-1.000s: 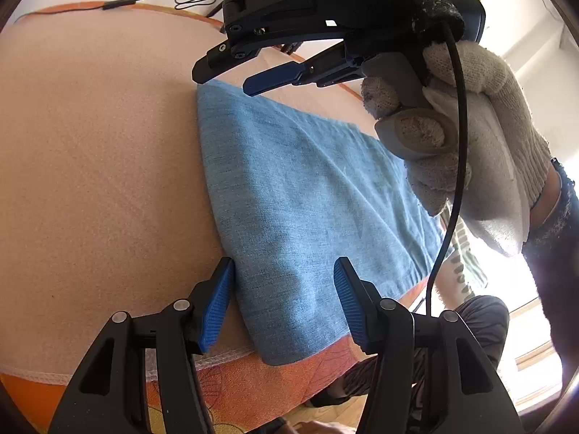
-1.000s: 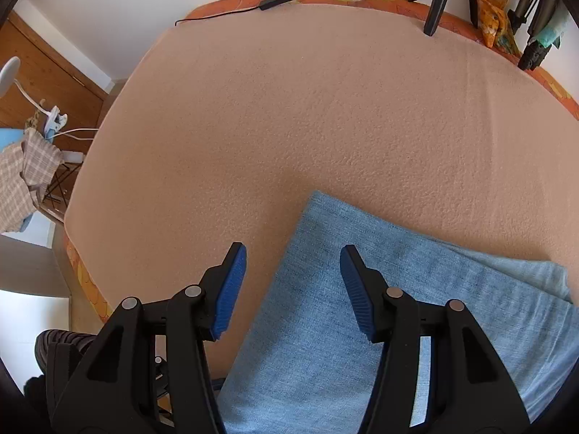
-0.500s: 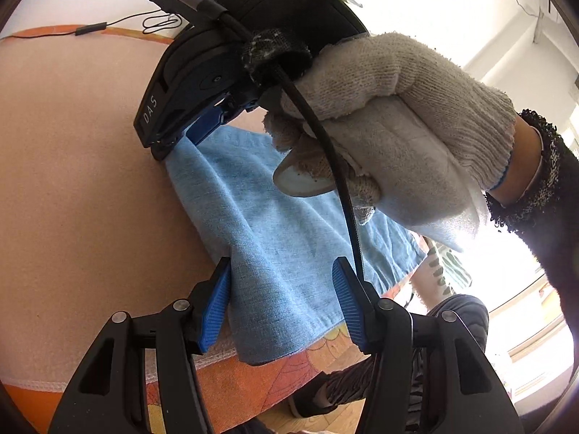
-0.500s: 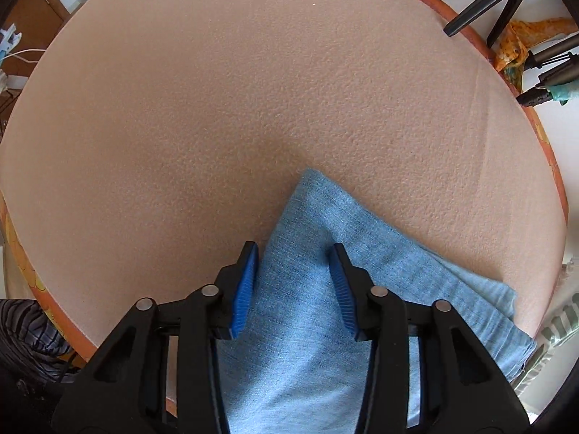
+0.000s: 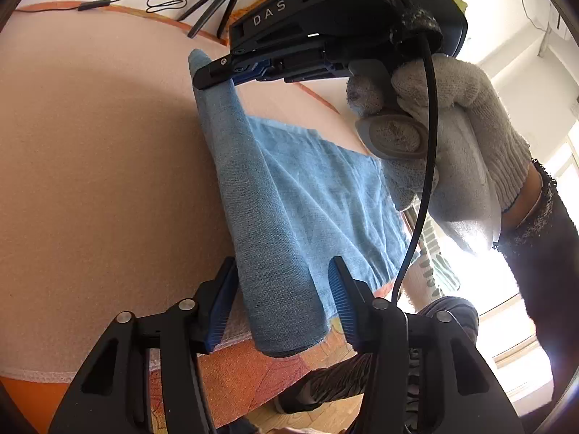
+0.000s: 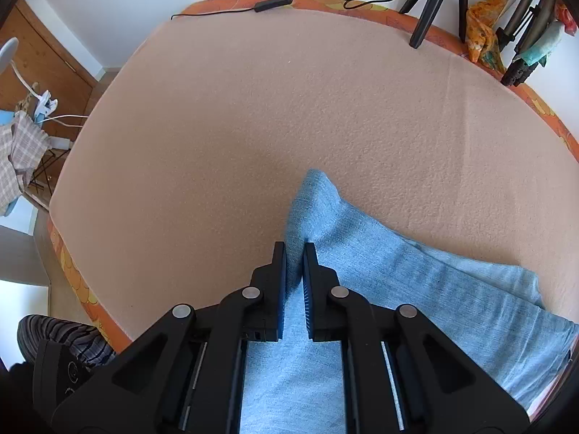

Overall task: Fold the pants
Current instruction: 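Grasp the folded jeans edge with the right gripper and lift it, then close the left gripper on the jeans edge beside the right gripper, then lift the jeans edge with both grippers and fold it over the rest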

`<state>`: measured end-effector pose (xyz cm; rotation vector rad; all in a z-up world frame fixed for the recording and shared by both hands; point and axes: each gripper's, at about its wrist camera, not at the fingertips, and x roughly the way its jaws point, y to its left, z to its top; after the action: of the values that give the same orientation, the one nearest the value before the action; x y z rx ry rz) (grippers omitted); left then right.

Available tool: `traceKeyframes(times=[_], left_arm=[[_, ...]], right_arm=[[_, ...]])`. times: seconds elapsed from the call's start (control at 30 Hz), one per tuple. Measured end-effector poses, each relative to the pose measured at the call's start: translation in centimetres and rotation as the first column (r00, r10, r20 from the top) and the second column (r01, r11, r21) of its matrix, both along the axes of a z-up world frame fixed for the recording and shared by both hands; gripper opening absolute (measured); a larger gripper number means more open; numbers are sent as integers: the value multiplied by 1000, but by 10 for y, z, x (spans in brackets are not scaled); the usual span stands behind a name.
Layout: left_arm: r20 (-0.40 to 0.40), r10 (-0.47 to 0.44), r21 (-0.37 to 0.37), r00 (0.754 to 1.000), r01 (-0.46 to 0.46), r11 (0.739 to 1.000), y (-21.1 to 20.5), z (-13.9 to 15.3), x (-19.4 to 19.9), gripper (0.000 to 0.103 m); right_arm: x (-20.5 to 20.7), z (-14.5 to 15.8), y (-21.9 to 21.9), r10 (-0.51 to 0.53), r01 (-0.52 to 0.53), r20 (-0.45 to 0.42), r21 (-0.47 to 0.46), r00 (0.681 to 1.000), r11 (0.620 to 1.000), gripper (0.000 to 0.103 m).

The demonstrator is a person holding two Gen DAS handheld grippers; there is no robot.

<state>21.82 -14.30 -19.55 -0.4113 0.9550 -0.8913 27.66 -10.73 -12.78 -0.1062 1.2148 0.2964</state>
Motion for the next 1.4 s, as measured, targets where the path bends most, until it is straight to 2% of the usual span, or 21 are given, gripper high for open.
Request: traceKeyframes(times=[0.03, 0.17, 0.27, 0.37, 0.6, 0.73, 0.97, 1.1, 1.4], left_arm=[[18, -3, -1, 1000, 3, 1000, 3, 3, 4, 35], [82, -6, -26, 997, 8, 1000, 2, 17, 2, 34], [141, -42, 6, 989, 42, 999, -10, 28, -3, 33], [160, -72, -6, 984, 74, 997, -22, 34, -4, 25], [156, -114, -95, 981, 130, 987, -41, 52, 1, 23], [190, -144, -109, 971, 167, 980, -61, 63, -4, 21], [225, -205, -148, 953, 241, 959, -107, 86, 2, 21], [241, -267, -125, 933, 303, 945, -140, 91, 5, 21], [275, -373, -65, 886, 404, 912, -207, 94, 3, 19]], right_arm=[[-2, 4, -6, -10, 9, 11, 23, 1000, 1000, 9], [-10, 16, -17, -56, 51, 44, 112, 997, 992, 9], [-14, 22, -34, -88, 76, 65, 173, 994, 982, 9], [-8, 25, -53, -127, 101, 90, 255, 988, 962, 8], [-24, 40, -108, -254, 163, 123, 494, 959, 854, 8], [-39, 53, -136, -295, 161, 150, 570, 944, 806, 8], [-65, 74, -197, -378, 170, 188, 657, 906, 735, 8], [-80, 82, -231, -420, 186, 215, 661, 882, 727, 7], [-103, 76, -307, -530, 233, 211, 724, 821, 649, 6]])
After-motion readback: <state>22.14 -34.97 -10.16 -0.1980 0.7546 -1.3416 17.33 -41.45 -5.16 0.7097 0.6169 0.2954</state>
